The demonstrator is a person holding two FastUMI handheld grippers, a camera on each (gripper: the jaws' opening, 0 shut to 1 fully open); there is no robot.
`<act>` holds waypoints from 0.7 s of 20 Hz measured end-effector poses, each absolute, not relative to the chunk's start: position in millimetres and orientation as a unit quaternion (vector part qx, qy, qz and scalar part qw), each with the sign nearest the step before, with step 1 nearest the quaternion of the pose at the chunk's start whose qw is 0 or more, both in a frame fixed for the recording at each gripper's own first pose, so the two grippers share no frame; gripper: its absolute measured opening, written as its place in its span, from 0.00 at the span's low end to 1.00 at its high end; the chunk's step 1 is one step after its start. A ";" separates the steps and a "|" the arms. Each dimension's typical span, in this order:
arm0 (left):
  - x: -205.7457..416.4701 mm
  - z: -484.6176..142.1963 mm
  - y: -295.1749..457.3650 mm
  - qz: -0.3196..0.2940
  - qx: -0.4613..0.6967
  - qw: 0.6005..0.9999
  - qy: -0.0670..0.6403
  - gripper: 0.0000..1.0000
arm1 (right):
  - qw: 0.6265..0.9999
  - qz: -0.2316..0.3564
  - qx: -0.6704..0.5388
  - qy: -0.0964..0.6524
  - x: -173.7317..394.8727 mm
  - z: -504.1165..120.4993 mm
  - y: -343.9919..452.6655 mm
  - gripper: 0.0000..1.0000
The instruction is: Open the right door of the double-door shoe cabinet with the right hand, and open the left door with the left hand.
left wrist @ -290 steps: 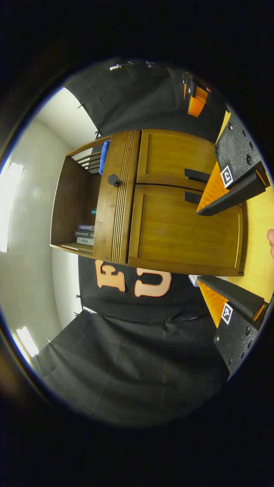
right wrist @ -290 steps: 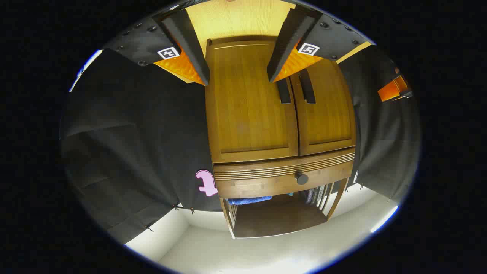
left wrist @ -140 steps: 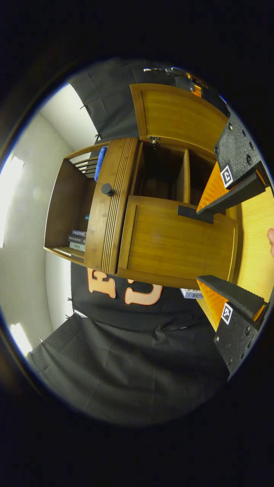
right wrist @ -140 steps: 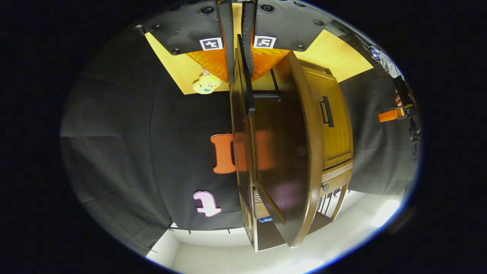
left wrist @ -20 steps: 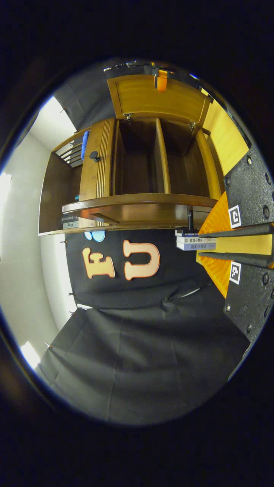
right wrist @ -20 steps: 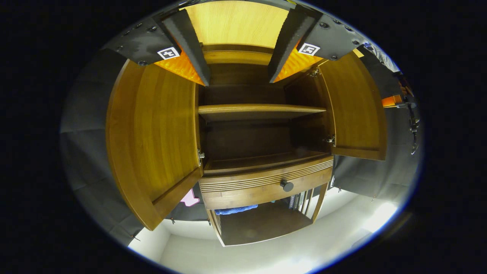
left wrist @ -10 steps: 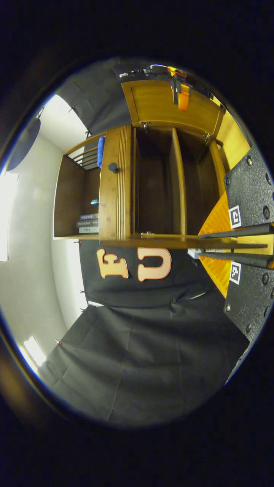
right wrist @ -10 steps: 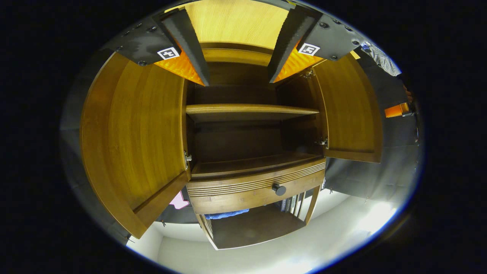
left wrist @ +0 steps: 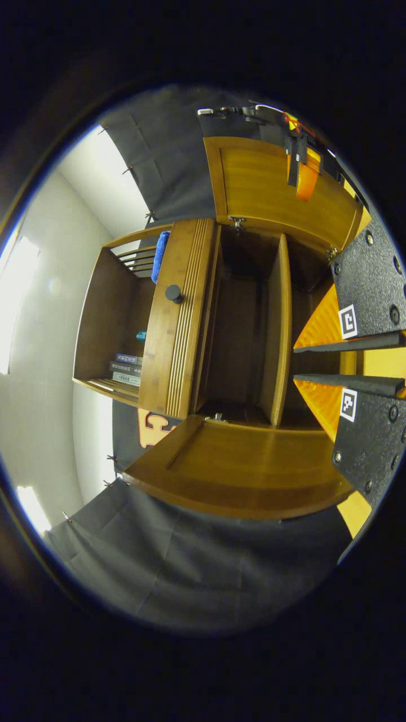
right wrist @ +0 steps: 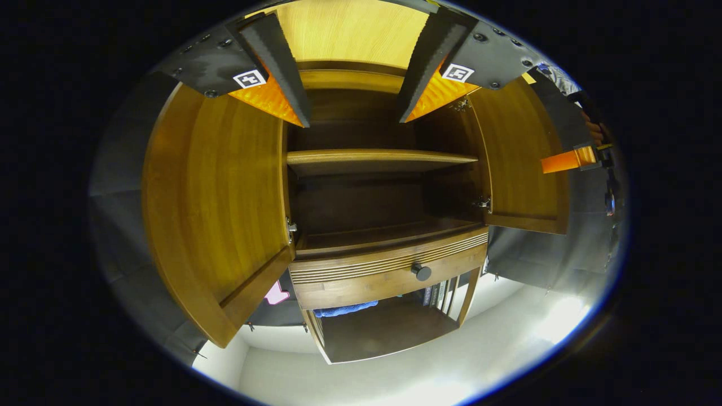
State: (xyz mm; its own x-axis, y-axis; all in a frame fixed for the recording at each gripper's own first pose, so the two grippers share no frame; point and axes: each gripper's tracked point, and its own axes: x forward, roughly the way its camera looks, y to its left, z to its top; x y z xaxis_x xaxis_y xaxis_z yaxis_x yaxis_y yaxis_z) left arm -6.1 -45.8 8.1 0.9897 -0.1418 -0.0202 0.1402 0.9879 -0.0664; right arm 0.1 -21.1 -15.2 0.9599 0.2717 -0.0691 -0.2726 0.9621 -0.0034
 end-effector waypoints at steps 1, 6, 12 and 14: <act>-5.2 5.4 -51.1 -0.071 -0.039 0.997 0.015 0.15 | 0.990 0.135 -0.010 0.034 -3.3 -15.9 -22.6 0.98; 8.0 -4.0 -59.6 -0.072 -0.044 0.996 0.020 0.23 | 0.992 0.121 -0.004 0.031 -15.3 -18.5 -27.1 0.98; 2.2 -11.0 -61.6 -0.080 -0.029 0.996 0.008 0.48 | 0.992 0.118 -0.008 0.032 -13.7 -17.5 -24.7 0.98; 1.3 -7.6 -61.2 -0.077 -0.018 0.997 0.000 0.70 | 0.992 0.121 -0.009 0.029 -12.8 -13.9 -22.2 0.98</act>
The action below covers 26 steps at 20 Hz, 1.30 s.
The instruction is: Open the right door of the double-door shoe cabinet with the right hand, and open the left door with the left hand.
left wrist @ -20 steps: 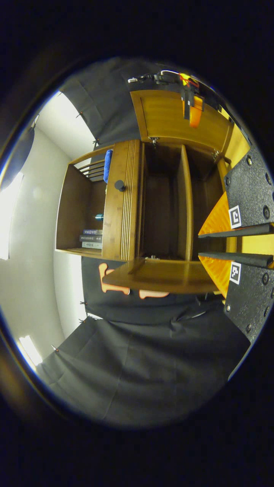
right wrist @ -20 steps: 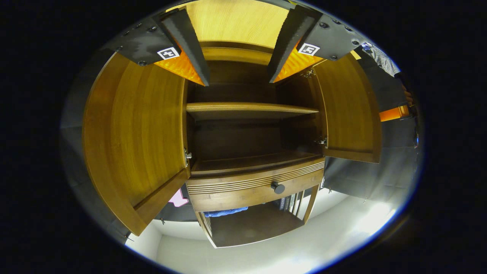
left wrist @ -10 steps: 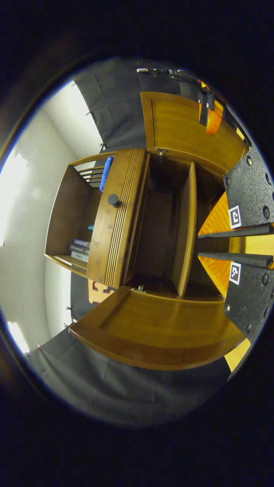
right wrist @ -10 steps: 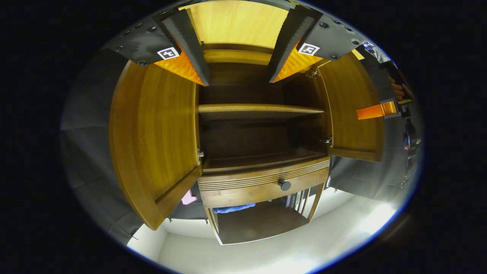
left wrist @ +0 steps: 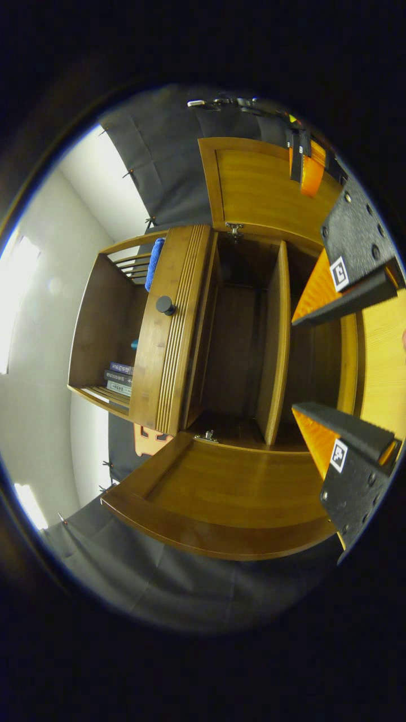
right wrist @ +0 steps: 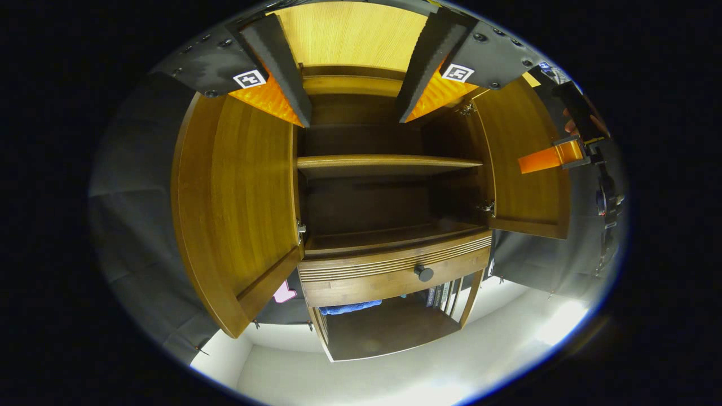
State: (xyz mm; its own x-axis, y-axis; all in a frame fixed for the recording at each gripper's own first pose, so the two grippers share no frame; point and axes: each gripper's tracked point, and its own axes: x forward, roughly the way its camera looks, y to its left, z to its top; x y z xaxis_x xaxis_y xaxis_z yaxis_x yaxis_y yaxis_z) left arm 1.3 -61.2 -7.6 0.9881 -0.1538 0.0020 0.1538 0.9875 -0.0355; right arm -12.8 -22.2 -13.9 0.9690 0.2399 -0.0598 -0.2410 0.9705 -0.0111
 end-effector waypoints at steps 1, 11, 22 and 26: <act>1.5 -4.2 -58.7 -0.076 -0.011 0.997 -0.004 0.81 | 0.992 0.123 -0.010 0.028 -11.1 -12.9 -19.9 0.98; 1.8 -3.8 -53.8 -0.067 0.011 0.998 -0.012 0.95 | 0.990 0.135 -0.015 0.022 -3.9 -5.8 -6.8 0.98; -0.9 -6.4 -56.1 -0.077 0.013 0.997 -0.009 0.95 | 0.991 0.134 -0.014 0.024 -5.9 -7.8 -6.0 0.98; 1.0 -9.4 -54.0 -0.077 0.010 0.997 -0.004 0.95 | 0.990 0.136 -0.017 0.025 -5.5 -7.1 -4.9 0.98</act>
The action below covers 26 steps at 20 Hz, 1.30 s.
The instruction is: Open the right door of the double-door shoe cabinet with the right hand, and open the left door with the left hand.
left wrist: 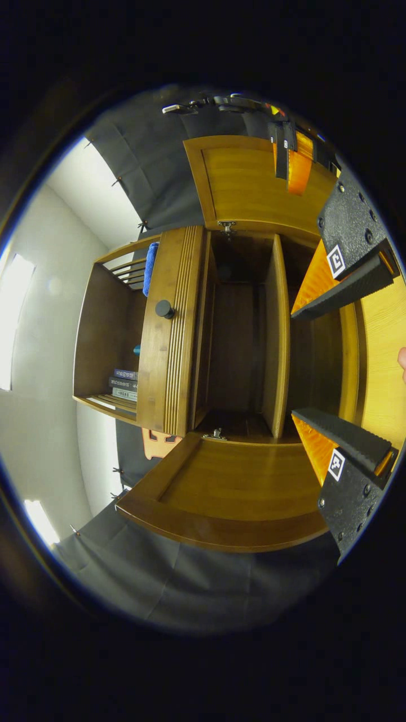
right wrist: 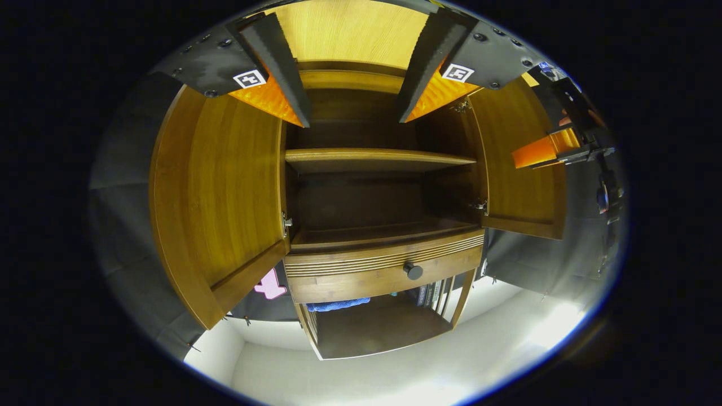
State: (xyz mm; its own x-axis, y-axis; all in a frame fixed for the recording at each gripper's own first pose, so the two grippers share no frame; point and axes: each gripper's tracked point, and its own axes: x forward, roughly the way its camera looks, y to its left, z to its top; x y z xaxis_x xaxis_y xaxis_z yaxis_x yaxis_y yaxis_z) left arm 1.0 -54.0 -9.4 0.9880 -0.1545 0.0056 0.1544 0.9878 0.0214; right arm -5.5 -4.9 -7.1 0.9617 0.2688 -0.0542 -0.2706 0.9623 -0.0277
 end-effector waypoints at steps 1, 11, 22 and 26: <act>1.6 -9.0 -52.6 -0.077 0.010 0.997 -0.004 0.95 | 0.990 0.137 -0.017 0.025 -5.6 -7.8 -5.1 0.98; -1.4 -13.8 -46.9 -0.072 0.006 0.997 0.003 0.95 | 0.989 0.142 -0.018 0.027 -3.7 -8.2 -2.6 0.98; -1.6 -16.1 -47.7 -0.074 0.008 0.997 0.008 0.95 | 0.990 0.137 -0.018 0.031 -2.6 -9.0 -3.0 0.98; -2.3 -15.1 -47.8 -0.076 0.007 0.997 0.010 0.95 | 0.990 0.136 -0.017 0.032 -2.8 -8.7 -2.9 0.98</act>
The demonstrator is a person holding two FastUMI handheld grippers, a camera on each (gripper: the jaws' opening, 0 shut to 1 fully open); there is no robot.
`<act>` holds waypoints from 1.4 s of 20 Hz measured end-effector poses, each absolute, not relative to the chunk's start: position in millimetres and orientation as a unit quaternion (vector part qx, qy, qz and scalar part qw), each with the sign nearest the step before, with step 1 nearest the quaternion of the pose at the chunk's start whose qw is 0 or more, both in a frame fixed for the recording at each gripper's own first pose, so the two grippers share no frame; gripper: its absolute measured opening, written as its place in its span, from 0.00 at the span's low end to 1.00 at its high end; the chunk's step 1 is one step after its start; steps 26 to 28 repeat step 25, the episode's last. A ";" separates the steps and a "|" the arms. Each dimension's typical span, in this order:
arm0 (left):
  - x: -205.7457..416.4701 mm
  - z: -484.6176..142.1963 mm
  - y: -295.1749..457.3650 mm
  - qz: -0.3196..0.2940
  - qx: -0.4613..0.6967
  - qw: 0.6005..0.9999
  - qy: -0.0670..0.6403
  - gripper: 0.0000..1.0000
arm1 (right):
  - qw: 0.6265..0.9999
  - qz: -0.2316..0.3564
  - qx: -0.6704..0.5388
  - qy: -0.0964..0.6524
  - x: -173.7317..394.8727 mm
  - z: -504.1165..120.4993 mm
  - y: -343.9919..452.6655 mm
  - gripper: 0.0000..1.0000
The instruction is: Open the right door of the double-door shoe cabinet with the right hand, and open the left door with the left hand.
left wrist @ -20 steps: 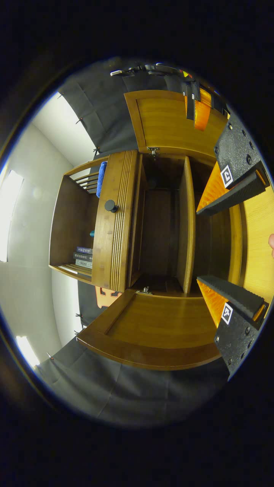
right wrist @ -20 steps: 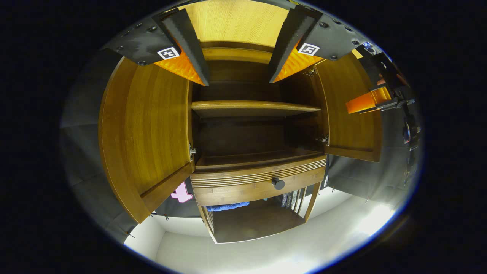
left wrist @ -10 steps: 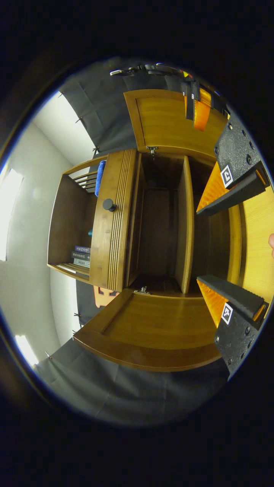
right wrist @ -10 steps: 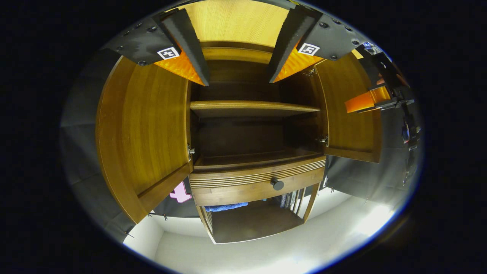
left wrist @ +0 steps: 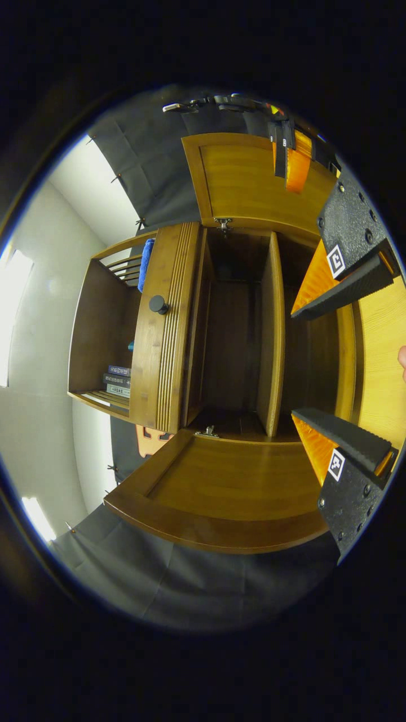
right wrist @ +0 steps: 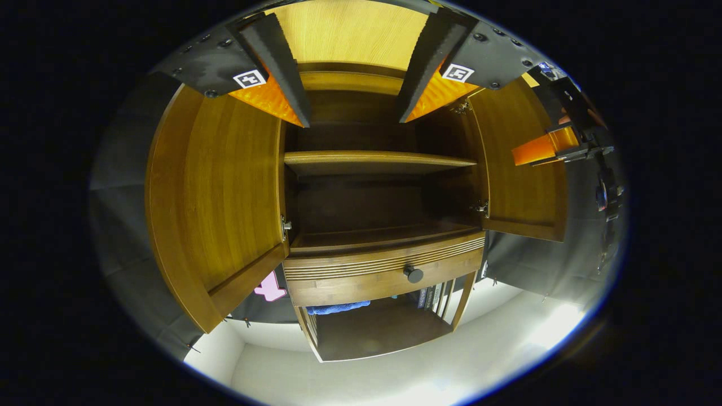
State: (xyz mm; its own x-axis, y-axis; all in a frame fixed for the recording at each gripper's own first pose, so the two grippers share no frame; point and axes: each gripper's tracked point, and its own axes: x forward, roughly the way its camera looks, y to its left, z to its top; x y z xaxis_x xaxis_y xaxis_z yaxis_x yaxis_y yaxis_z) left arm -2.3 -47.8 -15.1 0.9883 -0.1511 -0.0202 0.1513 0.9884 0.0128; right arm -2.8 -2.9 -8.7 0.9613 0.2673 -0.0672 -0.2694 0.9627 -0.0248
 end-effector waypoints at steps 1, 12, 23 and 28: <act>-2.1 -14.3 -47.1 -0.075 0.008 0.997 0.009 0.95 | 0.990 0.136 -0.017 0.032 -3.0 -8.8 -2.8 0.98; -15.4 -11.9 -40.3 -0.071 0.005 0.997 0.011 0.95 | 0.989 0.143 -0.018 0.029 -5.5 -7.3 0.0 0.98; -22.5 -13.6 -39.6 -0.072 -0.005 0.997 0.018 0.95 | 0.990 0.138 -0.019 0.026 -23.2 -6.6 -3.0 0.98; -21.8 -12.3 -39.6 -0.072 -0.005 0.997 0.018 0.95 | 0.990 0.137 -0.019 0.024 -24.2 -5.9 -2.2 0.98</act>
